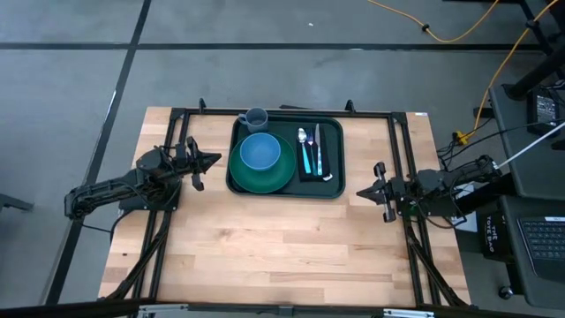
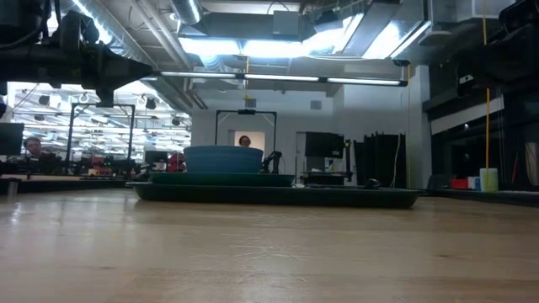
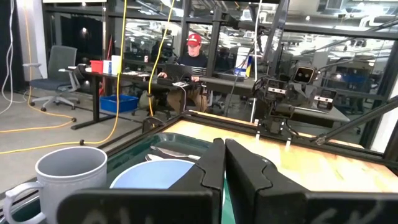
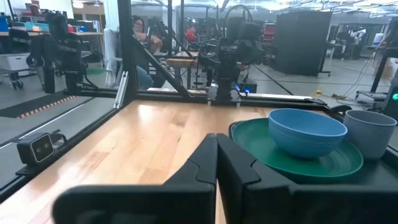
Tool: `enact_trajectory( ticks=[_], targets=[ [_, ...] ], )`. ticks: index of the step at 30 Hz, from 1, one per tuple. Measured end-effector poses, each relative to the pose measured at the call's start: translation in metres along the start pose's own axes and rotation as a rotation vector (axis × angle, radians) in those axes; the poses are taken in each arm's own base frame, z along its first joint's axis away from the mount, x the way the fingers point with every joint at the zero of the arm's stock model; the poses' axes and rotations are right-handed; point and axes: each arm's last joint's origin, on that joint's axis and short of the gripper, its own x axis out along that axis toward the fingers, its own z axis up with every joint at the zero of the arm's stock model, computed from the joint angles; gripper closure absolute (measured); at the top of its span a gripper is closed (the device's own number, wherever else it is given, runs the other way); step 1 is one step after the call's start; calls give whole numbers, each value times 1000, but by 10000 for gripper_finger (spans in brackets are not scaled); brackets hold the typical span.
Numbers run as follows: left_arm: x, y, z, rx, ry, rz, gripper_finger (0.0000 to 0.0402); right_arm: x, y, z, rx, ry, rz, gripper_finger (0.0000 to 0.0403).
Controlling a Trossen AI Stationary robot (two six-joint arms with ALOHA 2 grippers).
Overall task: Set up tray
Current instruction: Return to Home Position
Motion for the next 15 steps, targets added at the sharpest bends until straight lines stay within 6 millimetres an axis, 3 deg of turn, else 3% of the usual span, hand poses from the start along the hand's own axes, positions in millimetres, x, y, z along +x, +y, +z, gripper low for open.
enact_trajectory(
  ticks=[15],
  targets=[
    [0, 0, 0, 0, 0, 0, 397, 0, 0, 0, -2, 0, 1, 397]
  ],
)
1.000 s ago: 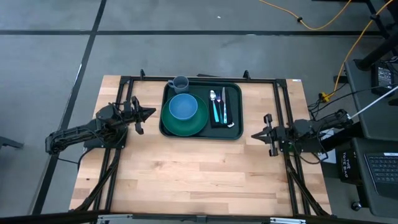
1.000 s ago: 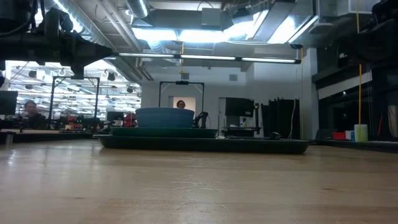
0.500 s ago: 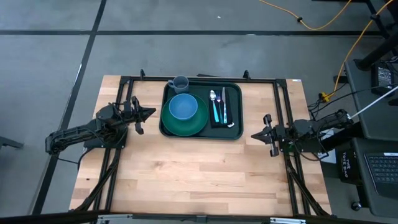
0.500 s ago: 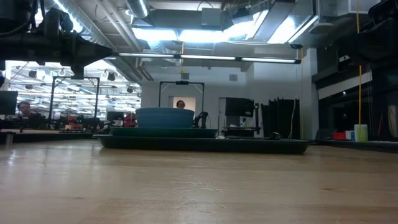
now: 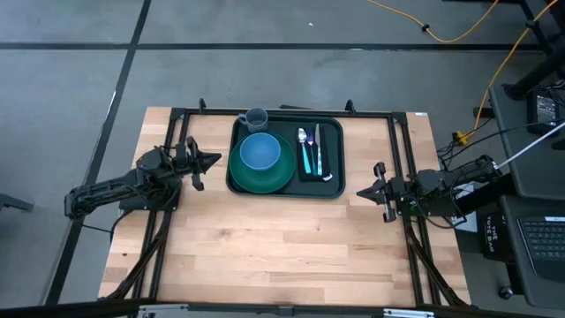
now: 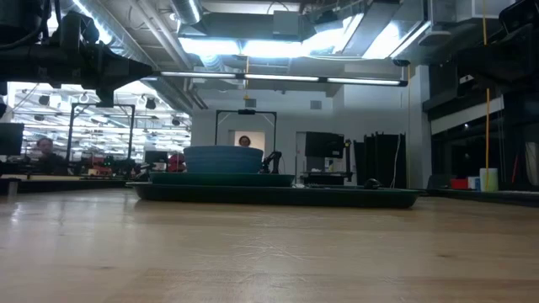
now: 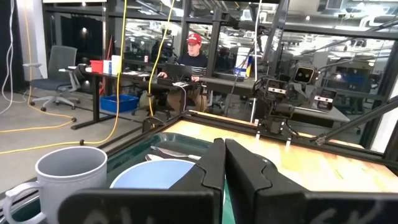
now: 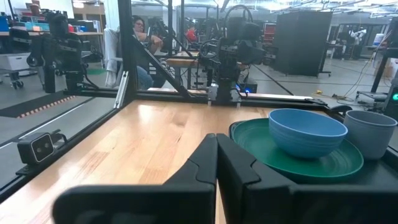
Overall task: Set up tray
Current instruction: Return to Home Position
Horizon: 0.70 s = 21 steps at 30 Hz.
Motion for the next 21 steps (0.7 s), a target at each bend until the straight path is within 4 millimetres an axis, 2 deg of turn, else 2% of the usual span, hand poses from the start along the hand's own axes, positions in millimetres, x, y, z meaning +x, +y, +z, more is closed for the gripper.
enact_trajectory(
  ticks=[21],
  targets=[
    [0, 0, 0, 0, 1, 0, 394, 0, 0, 1, 1, -6, 1, 397]
  ],
)
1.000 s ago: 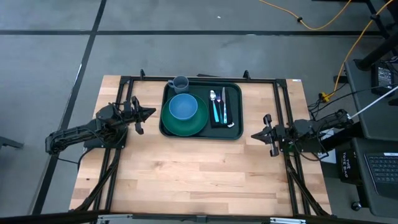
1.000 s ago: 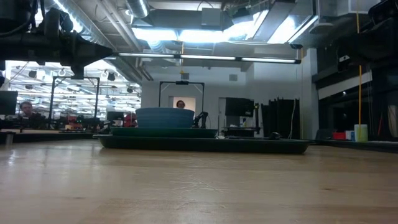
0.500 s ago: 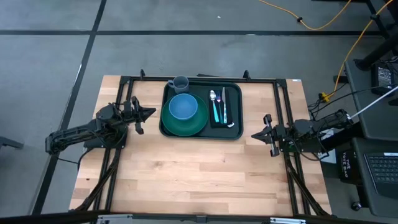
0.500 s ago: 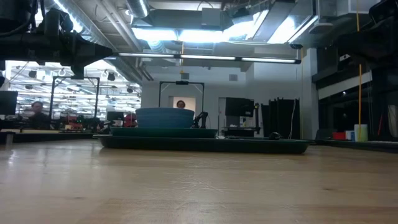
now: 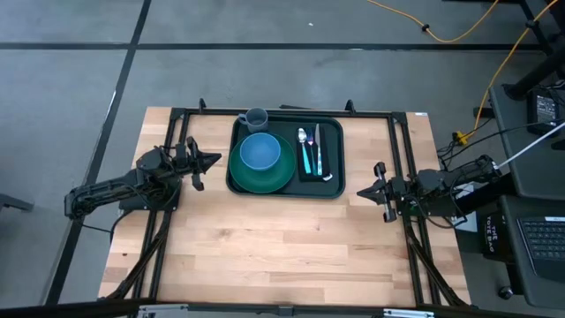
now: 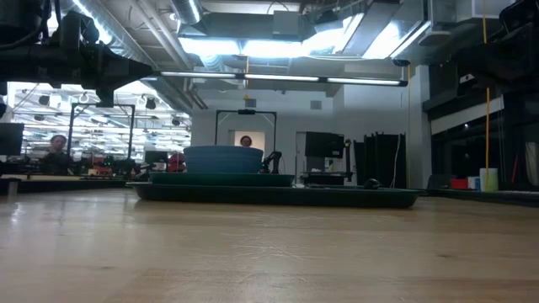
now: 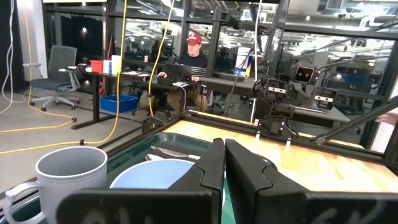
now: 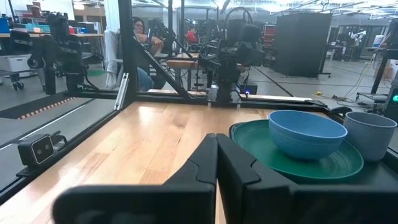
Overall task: Set up tray
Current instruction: Return to Home Position
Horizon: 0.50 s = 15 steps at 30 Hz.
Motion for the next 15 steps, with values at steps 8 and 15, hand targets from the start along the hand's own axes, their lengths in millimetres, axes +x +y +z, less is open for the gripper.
enact_trajectory(
  ticks=[8, 15],
  targets=[
    [0, 0, 0, 0, 0, 0, 396, 0, 0, 0, 2, 0, 0, 397],
    [0, 0, 0, 0, 0, 0, 395, 0, 0, 0, 1, 0, 0, 397]
  ],
)
